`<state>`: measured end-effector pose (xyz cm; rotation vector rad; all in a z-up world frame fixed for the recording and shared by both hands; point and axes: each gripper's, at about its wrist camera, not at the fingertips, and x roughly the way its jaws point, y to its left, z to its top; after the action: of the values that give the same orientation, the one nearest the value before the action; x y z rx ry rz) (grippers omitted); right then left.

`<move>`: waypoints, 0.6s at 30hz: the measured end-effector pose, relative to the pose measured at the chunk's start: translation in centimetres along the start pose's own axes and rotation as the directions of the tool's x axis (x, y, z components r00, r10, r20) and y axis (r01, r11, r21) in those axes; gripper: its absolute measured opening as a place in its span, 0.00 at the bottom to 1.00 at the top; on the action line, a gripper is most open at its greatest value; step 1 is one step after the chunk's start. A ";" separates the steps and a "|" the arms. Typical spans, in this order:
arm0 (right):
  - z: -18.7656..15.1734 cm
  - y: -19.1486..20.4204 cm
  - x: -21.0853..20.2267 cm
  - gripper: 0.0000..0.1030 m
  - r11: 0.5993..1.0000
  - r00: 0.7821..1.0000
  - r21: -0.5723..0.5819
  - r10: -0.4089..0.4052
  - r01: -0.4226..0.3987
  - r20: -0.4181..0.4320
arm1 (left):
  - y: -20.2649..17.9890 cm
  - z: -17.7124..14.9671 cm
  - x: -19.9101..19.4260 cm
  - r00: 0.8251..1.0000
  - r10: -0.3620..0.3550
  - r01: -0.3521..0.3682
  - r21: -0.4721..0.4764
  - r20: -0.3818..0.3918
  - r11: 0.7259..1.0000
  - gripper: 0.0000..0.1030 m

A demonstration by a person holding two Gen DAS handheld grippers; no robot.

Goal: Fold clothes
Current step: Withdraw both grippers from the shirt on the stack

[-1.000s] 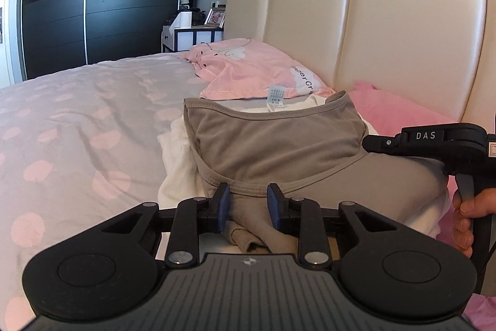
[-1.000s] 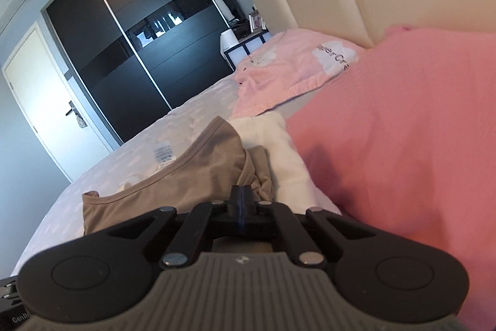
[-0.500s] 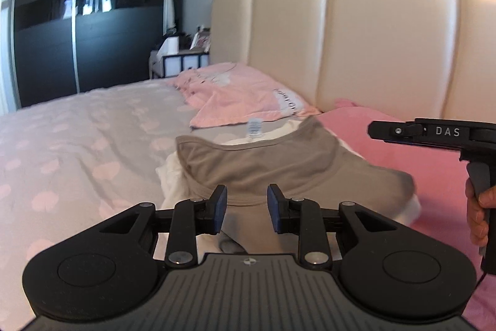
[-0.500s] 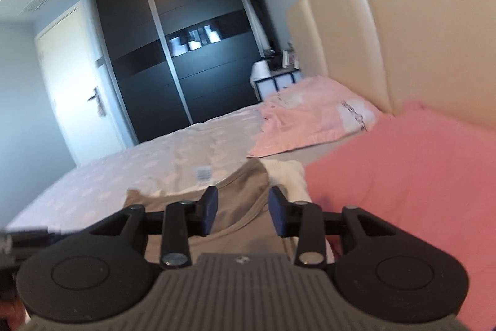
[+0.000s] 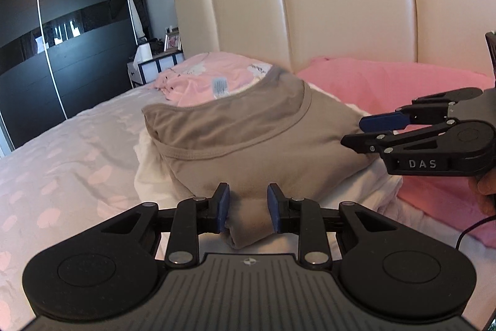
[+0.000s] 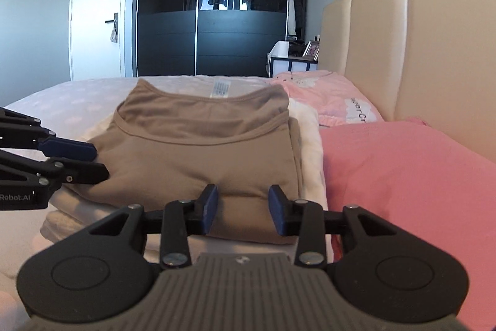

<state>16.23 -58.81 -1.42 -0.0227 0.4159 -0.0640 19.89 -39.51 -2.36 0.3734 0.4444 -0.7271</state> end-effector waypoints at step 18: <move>5.8 1.0 -5.7 0.53 0.996 0.999 0.089 -0.020 0.024 -0.050 | 3.6 2.5 -8.2 0.998 -0.047 0.051 -0.089 0.046 0.995 0.46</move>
<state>13.40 -57.37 6.12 0.0631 0.4610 -0.1051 17.59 -33.69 4.54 0.2618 0.4450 -0.7592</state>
